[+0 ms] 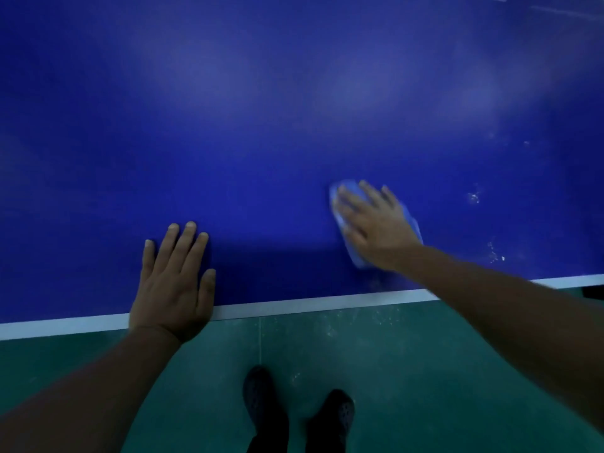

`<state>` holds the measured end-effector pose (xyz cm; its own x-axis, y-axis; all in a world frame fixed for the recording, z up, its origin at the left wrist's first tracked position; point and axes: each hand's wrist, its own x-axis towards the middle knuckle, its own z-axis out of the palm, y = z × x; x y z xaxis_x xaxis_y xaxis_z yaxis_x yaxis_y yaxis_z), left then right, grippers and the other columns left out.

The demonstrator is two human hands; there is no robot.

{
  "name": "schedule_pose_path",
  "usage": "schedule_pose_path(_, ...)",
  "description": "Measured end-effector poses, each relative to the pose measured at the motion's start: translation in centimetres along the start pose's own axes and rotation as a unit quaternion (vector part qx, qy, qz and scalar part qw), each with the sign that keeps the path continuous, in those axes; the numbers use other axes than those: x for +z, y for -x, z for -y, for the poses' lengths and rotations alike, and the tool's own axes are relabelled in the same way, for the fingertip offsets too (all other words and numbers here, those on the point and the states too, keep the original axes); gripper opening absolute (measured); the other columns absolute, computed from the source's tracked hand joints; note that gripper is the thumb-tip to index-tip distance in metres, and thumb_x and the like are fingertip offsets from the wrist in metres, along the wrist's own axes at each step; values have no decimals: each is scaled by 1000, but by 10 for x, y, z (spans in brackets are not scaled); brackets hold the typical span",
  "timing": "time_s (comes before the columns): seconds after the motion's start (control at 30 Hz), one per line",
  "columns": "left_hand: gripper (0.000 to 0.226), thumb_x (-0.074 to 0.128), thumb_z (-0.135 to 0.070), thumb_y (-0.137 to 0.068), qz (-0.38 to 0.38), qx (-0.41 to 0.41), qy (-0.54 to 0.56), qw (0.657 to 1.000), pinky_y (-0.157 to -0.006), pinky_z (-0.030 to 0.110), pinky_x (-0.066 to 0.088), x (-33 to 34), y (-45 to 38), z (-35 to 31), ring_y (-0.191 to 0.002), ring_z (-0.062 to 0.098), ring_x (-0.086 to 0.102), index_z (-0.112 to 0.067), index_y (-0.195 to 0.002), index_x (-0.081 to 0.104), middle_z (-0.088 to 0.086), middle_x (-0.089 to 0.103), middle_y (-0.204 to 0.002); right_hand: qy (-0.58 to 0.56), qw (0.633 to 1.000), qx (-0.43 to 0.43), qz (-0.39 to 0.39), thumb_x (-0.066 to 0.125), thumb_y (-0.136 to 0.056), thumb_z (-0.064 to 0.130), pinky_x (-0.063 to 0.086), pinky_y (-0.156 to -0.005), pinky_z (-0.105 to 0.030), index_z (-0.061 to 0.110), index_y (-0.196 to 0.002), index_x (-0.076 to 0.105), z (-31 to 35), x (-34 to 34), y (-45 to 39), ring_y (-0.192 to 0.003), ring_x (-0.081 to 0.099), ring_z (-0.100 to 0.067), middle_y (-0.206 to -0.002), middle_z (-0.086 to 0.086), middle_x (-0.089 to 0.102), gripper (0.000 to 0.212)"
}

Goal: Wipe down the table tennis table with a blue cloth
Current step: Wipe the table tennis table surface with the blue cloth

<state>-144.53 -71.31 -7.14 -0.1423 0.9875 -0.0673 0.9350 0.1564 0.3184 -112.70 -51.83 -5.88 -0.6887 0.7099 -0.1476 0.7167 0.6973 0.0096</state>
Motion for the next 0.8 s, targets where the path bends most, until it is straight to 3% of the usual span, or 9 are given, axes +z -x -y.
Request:
schedule_pose_path(0.13,66,22,-42,-98,-2,-3,4,1000,-122,55,6,0,0,1,-152,25,11,-5,-151,34,10,25,-162,-44,970,233,-46,30,-100,41,14,-118,-54,30,-154,34,39,-6,-69,-151,18,-29,-163,11,26,55)
schedule_pose_path(0.2,66,22,-41,-98,-7,-15,21,1000,-122,53,6,1,1,0,-152,23,11,-6,-153,30,9,25,-162,-52,987,141,-56,25,-95,41,21,-114,-56,30,-150,40,91,0,-72,-147,27,-35,-160,8,34,58)
schedule_pose_path(0.3,66,23,-41,-98,-14,-17,28,999,-123,52,5,1,1,1,-152,24,13,-5,-153,30,11,27,-161,-53,991,-121,-14,32,-101,39,18,-115,-54,29,-148,43,132,10,-6,-146,30,-35,-157,6,38,49)
schedule_pose_path(0.4,65,22,-41,-99,-6,-4,5,1000,-122,54,6,2,0,2,-152,27,13,-4,-150,35,13,27,-161,-30,989,-144,8,33,-103,40,21,-116,-55,30,-150,42,83,9,40,-147,30,-33,-158,6,37,49)
schedule_pose_path(0.5,66,20,-43,-99,9,-2,-11,1000,-122,54,5,2,-1,1,-152,28,11,-5,-150,36,14,25,-161,-22,996,83,11,24,-102,43,21,-118,-56,30,-153,35,33,7,35,-151,22,-31,-163,7,28,54)
schedule_pose_path(0.6,69,17,-44,-97,21,-11,-20,1000,-122,53,3,-1,-1,-1,-152,27,9,-6,-152,34,12,21,-162,-79,933,348,-47,30,-103,41,11,-121,-53,29,-155,31,56,1,-5,-152,14,-30,-165,8,22,54)
schedule_pose_path(0.63,69,17,-44,-97,22,-12,-21,999,-122,53,3,-2,-1,-2,-152,27,9,-6,-152,34,12,21,-162,-87,933,344,-54,30,-102,41,12,-120,-54,28,-155,33,76,3,-15,-151,16,-31,-164,7,24,54)
schedule_pose_path(0.73,69,18,-43,-97,19,-11,-28,999,-122,54,5,-3,1,-4,-152,28,11,-5,-151,35,13,23,-162,-84,983,159,-35,28,-100,43,20,-119,-55,26,-150,43,116,10,-4,-150,24,-31,-160,5,35,55)
schedule_pose_path(0.8,68,19,-43,-97,17,-9,-39,999,-122,55,7,-2,0,-3,-151,30,13,-4,-151,35,15,24,-161,-81,986,145,-21,29,-100,45,21,-118,-52,28,-149,44,92,14,30,-150,24,-29,-159,7,36,54)
